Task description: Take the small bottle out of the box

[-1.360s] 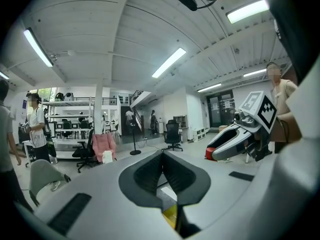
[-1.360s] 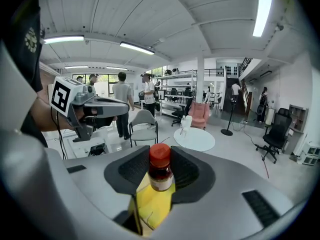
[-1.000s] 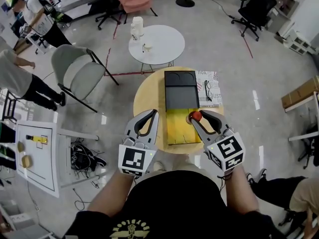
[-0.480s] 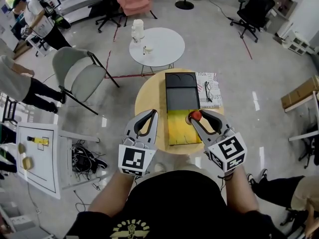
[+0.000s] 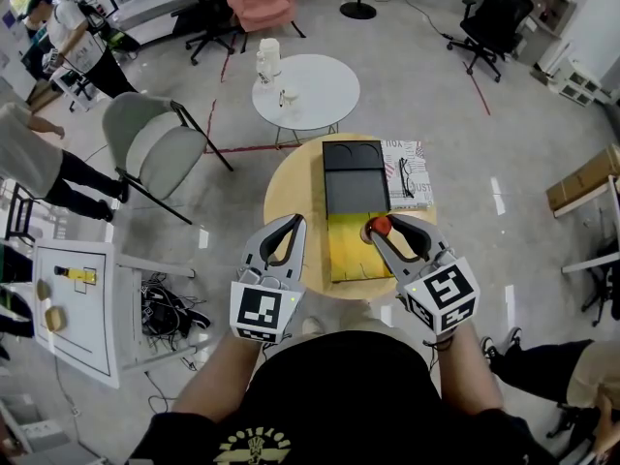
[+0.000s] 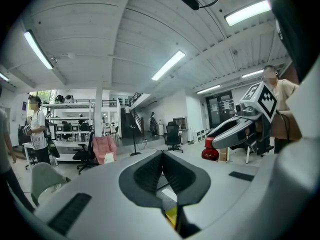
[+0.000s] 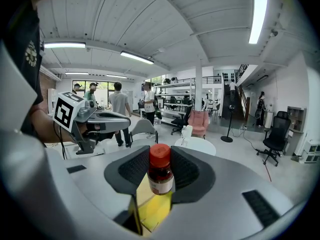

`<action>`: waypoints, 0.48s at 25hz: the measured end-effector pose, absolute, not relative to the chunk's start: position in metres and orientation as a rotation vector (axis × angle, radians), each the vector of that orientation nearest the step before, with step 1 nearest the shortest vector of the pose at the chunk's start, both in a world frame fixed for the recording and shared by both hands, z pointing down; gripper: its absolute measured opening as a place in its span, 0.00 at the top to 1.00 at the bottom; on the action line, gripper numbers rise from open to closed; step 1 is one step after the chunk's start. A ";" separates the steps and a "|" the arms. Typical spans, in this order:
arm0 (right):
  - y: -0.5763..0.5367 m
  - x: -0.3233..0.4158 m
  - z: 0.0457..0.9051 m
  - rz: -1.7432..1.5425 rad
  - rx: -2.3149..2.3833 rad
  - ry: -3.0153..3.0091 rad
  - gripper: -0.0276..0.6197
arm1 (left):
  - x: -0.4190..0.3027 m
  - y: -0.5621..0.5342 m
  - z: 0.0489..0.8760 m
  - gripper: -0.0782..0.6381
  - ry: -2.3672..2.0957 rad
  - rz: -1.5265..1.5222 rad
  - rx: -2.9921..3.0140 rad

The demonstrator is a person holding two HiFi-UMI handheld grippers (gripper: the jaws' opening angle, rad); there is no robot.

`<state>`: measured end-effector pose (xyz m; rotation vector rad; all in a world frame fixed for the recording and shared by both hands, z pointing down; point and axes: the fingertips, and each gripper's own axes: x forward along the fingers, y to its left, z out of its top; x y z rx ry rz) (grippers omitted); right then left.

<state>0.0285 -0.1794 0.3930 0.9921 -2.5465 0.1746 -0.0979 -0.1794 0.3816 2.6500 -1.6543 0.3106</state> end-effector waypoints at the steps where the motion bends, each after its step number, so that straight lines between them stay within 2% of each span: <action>1: -0.179 0.028 0.393 0.175 0.992 -2.545 0.73 | -0.098 -0.180 0.381 0.87 -1.653 0.312 2.651; 12: -0.181 0.026 0.396 0.180 0.986 -2.531 0.73 | -0.100 -0.183 0.384 0.87 -1.641 0.319 2.653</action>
